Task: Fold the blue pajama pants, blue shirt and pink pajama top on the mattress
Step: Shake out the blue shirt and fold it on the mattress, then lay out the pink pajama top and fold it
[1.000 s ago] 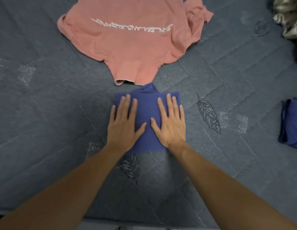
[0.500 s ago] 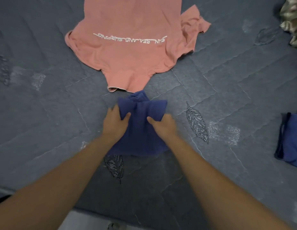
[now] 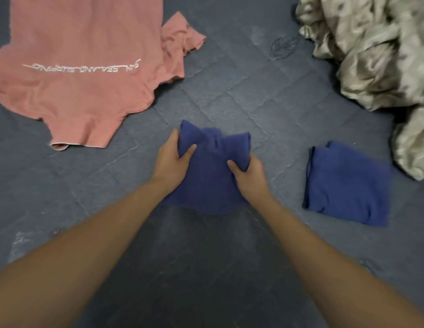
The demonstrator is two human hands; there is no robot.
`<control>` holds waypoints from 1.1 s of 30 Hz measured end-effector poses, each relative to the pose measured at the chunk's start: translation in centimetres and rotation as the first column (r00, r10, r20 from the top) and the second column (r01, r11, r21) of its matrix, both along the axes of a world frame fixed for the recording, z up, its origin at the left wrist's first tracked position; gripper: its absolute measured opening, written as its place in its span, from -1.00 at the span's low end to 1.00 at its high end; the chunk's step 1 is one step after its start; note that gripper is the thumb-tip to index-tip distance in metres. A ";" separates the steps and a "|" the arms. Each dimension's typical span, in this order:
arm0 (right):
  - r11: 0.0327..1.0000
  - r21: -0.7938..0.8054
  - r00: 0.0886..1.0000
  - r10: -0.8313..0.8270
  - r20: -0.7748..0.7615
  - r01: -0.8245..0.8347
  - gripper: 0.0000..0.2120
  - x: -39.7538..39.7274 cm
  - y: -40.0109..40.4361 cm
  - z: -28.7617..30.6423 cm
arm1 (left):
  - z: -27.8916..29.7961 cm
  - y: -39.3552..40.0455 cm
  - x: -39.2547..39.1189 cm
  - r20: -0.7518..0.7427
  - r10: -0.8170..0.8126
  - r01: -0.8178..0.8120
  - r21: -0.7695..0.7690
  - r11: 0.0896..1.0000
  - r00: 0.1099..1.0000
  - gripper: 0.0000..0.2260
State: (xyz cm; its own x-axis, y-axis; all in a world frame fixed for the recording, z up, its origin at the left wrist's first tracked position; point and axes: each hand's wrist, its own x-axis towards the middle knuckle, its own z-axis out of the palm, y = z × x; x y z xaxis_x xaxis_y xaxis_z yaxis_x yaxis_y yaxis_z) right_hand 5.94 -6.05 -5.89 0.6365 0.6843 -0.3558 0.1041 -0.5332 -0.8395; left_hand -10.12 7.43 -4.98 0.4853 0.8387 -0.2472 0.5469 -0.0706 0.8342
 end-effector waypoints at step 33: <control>0.859 -0.401 0.717 0.495 0.491 -0.318 -0.33 -4.1 16.8 -2.6 | -3.4 14.4 -8.7 -0.552 -0.092 0.377 0.429 0.821 0.829 -0.37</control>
State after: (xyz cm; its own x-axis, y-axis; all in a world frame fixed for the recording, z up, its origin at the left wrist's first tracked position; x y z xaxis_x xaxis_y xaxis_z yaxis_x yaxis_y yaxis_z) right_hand 1.80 10.74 -8.44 0.4597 0.8558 -0.2372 0.7648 -0.5172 -0.3841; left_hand -18.83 21.86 -8.40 0.6163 0.7830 -0.0844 0.7715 -0.5788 0.2641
